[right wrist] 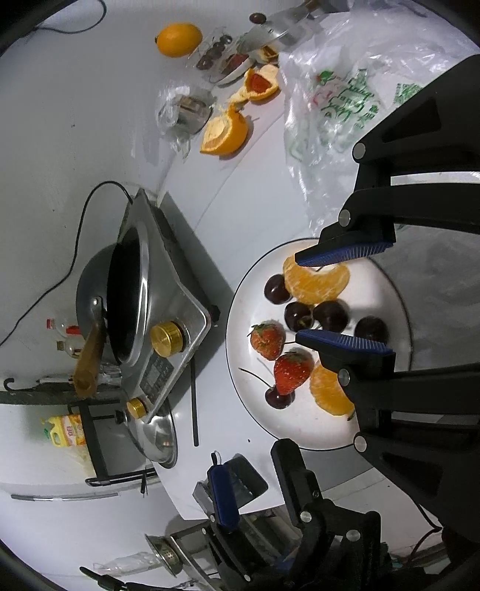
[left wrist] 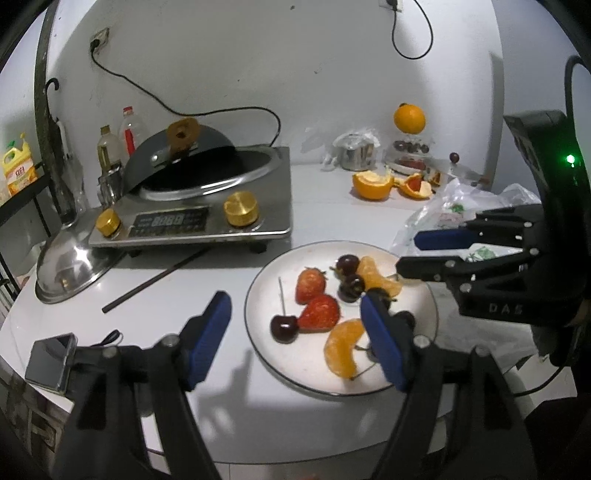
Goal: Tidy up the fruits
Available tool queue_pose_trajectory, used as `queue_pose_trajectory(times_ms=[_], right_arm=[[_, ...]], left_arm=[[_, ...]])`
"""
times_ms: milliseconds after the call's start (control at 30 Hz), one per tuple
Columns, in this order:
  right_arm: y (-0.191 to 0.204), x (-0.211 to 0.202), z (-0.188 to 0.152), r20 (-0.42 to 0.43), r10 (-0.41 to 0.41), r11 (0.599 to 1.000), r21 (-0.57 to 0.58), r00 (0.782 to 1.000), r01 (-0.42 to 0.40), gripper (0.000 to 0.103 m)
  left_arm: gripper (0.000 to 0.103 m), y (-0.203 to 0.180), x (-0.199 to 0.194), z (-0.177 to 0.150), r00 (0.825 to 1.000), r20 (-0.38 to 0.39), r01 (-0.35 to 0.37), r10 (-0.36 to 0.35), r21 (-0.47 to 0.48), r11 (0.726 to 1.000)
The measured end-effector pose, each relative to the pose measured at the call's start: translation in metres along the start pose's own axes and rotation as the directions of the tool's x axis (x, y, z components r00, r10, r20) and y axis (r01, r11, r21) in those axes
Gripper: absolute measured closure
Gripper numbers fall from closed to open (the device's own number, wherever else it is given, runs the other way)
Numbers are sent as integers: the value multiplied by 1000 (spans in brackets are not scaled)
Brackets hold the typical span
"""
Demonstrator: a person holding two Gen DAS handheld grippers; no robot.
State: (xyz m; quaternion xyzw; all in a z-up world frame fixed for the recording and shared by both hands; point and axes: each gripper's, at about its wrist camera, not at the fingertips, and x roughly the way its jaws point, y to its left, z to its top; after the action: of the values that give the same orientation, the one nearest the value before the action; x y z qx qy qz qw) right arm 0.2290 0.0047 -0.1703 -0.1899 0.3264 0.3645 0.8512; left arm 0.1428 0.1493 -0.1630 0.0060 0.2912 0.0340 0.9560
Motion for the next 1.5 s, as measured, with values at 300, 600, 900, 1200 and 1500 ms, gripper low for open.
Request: queue_pose_trajectory(times_ms=[300, 600, 900, 1200, 1500], right_arm=[[-15, -32, -16, 28, -33, 999, 38, 999, 32, 66], [-31, -72, -35, 72, -71, 995, 76, 995, 66, 66], [-48, -124, -47, 131, -137, 985, 121, 982, 121, 66], [-55, -176, -57, 208, -194, 975, 146, 959, 166, 66], [-58, -225, -61, 288, -254, 961, 183, 923, 207, 58]], left_arm=[[23, -27, -15, 4, 999, 21, 27, -26, -3, 1000], [19, -57, -31, 8, 997, 46, 58, -58, 5, 998], [6, -91, -53, 19, 991, 89, 97, -96, -10, 995], [5, -113, -88, 36, 979, 165, 130, -124, -29, 991], [5, -130, -128, 51, 963, 246, 116, -115, 11, 993]])
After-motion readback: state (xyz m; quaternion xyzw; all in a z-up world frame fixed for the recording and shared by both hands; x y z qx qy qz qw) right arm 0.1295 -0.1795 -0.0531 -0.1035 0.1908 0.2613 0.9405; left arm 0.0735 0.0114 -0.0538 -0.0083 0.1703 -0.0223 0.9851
